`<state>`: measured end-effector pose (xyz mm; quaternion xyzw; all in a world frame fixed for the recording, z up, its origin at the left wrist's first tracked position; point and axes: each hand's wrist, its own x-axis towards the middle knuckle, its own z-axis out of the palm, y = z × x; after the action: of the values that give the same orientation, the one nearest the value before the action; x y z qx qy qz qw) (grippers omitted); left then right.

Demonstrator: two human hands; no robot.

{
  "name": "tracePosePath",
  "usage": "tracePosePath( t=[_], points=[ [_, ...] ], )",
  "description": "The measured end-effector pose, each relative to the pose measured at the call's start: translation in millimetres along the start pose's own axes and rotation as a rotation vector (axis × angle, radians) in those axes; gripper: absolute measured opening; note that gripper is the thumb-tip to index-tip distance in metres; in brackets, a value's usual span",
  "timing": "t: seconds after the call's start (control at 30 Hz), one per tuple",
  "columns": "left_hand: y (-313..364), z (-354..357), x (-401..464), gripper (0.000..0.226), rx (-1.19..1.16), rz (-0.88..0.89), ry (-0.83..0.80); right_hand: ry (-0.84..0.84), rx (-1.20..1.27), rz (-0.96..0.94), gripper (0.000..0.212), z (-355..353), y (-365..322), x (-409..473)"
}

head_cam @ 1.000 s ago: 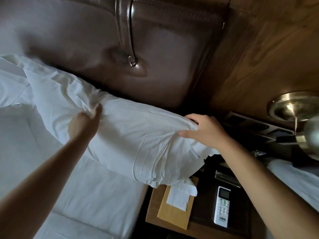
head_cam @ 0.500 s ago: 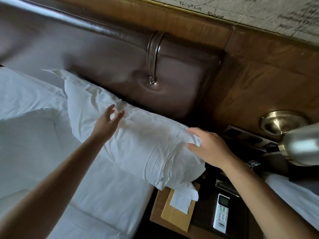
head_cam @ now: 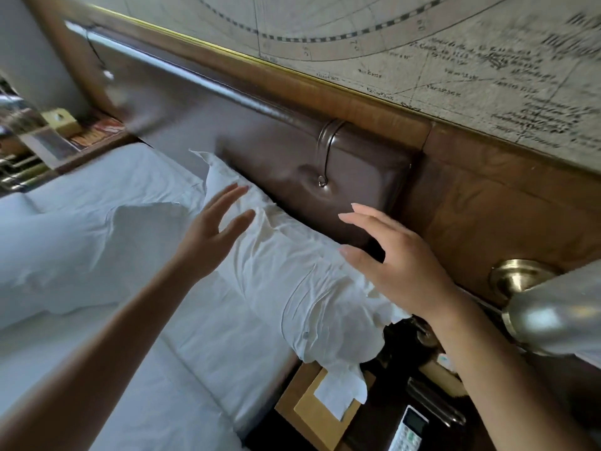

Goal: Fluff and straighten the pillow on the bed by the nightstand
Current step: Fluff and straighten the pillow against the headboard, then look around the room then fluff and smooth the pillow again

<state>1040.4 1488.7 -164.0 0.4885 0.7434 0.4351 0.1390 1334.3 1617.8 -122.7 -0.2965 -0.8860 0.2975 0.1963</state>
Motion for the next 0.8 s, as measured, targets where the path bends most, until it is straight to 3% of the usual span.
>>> tracePosePath(
  t=[0.1,0.23,0.33,0.43,0.7,0.8],
  points=[
    [33.7,-17.9,-32.8,0.052,0.079,0.041,0.067,0.001,0.064,-0.059,0.046,-15.6,-10.0,-14.0],
    [70.2,-55.9,-80.9,0.062,0.382,0.087,0.162,-0.004,0.061,-0.19,0.055,-25.1,-37.6,-15.0],
    [90.1,-87.4,-119.0,0.059,0.732,0.274,0.254,0.015,0.061,-0.271,0.058,-24.7,-58.1,-9.7],
    [109.8,-111.7,-158.6,0.063,0.893,0.373,0.318,0.039,0.053,-0.338,0.066,-17.7,-81.4,-7.9],
    [120.3,-181.8,-258.3,0.07,1.071,0.179,0.494,0.013,0.0,-0.544,0.072,15.2,-172.8,-21.0],
    [113.3,-208.4,-305.9,0.068,1.181,0.137,0.582,0.094,0.005,-0.628,0.069,31.2,-212.8,-35.2]
  ],
)
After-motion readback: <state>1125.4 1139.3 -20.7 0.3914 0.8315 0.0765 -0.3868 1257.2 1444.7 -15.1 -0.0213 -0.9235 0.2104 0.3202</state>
